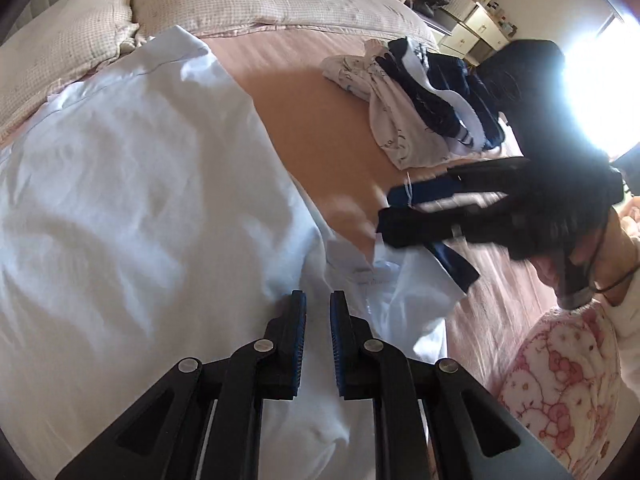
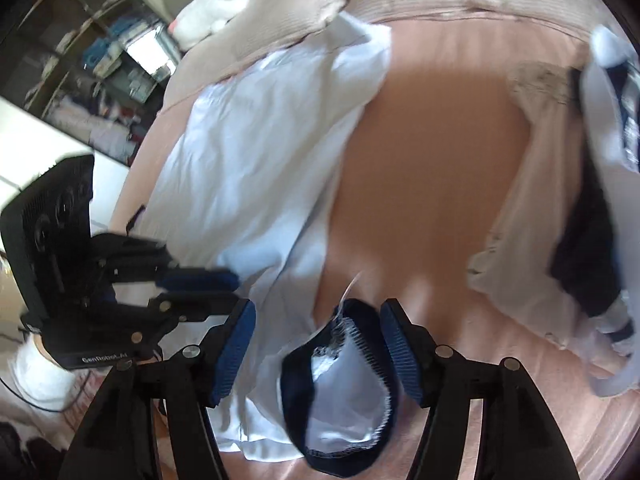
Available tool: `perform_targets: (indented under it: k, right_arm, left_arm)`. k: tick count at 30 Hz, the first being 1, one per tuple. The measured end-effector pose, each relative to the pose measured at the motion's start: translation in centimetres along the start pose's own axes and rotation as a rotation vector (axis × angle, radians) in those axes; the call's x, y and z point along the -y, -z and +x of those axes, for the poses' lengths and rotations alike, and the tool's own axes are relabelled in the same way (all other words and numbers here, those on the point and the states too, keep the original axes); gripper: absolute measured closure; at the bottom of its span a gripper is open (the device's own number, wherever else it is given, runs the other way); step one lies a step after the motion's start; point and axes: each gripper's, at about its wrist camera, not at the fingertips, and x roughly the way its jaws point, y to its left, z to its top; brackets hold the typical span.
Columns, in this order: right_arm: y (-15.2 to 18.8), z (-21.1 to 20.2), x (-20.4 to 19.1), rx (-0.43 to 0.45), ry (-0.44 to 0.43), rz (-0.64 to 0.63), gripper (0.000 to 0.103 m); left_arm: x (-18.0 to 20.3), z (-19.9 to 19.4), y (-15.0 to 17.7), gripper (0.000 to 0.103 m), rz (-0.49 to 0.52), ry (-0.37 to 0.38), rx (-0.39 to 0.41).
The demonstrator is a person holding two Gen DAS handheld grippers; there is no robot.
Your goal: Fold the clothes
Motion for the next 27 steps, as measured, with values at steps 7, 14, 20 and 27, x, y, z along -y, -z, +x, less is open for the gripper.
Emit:
perform_targets:
  k: [7, 14, 20, 27]
  right_arm:
    - [-0.5, -1.8, 0.4, -0.012, 0.045, -0.004, 0.039]
    - [2.1, -0.3, -2.6, -0.089, 0.354, -0.296, 0.039]
    - [3.4, 2.8, -6.1, -0.110, 0.488, -0.508, 0.039]
    - [3.2, 1.6, -2.4, -0.095, 0.608, -0.398, 0.034]
  left_arm:
    - [4.9, 2.5, 0.0, 0.092, 0.134, 0.142, -0.040]
    - [1.7, 3.2, -3.5, 0.090, 0.044, -0.085, 0.039]
    - [0.9, 0.8, -3.5, 0.090, 0.062, -0.079, 0.077]
    - [0.4, 1.6, -1.8, 0.090, 0.200, -0.279, -0.013]
